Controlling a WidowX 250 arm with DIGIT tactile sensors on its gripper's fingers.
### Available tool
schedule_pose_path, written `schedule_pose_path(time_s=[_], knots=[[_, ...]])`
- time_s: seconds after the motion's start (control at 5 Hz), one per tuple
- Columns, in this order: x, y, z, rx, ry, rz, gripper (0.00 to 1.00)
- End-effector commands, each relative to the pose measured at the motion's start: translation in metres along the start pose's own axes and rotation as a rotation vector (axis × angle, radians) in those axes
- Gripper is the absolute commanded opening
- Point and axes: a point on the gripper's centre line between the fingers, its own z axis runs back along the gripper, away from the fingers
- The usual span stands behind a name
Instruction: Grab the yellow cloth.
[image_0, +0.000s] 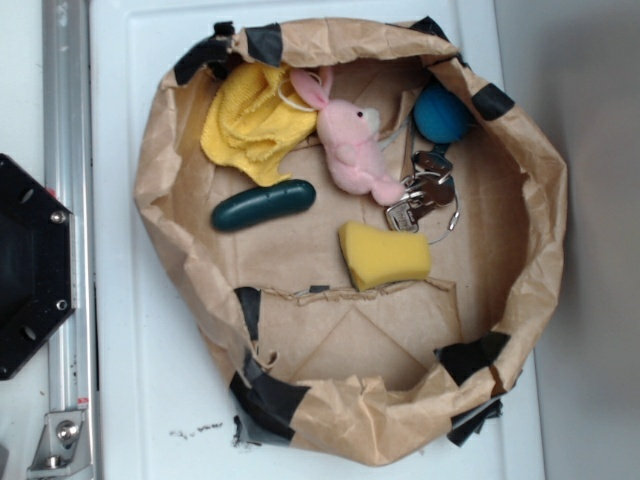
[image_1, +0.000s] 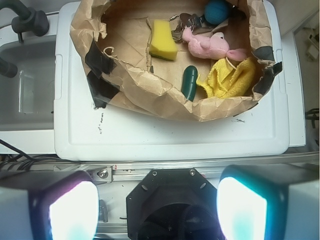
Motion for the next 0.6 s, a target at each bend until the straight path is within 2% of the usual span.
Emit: schedule_pose_path(time_s=[0.0,0.2,0.4], knots=[[0.0,0.0,0.0,0.0,0.0,0.0,1.0],[0.048,0.01,-0.021,-0.117,-0.063,0.11,1.0],[0.088,0.026,-0.044,-0.067,-0.129,0.351,1.0]])
